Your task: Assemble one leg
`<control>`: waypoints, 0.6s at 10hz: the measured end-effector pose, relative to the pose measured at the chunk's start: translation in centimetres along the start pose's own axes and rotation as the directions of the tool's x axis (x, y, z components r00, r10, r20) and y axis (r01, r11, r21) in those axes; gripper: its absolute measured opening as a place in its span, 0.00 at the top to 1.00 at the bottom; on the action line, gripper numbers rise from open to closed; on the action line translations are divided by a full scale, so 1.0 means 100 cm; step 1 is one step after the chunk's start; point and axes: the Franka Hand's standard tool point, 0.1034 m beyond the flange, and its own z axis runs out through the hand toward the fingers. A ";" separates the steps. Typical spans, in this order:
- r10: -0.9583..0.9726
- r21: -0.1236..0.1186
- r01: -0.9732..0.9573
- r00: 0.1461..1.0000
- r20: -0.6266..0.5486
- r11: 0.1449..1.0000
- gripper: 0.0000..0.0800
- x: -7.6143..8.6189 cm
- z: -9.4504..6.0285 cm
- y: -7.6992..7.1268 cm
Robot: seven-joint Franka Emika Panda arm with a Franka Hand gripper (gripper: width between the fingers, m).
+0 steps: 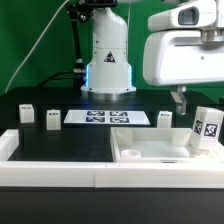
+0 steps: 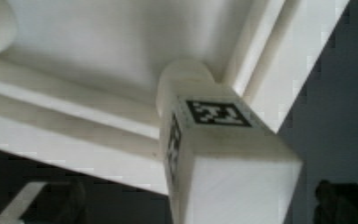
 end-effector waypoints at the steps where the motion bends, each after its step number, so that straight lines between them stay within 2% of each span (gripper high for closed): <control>1: -0.002 0.013 0.001 0.997 0.075 1.000 0.19 0.001 -0.001 -0.003; 2: -0.004 0.007 0.004 0.999 0.034 1.000 0.19 0.010 -0.002 -0.002; 4: -0.003 0.008 0.003 0.999 0.038 1.000 0.19 0.008 0.000 -0.001; 6: 0.072 -0.001 -0.072 0.997 -0.010 0.997 0.19 0.006 0.010 -0.001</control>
Offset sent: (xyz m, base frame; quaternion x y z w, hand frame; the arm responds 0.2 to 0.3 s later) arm 0.0000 0.0000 0.0000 0.0000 0.0000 0.0000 1.0000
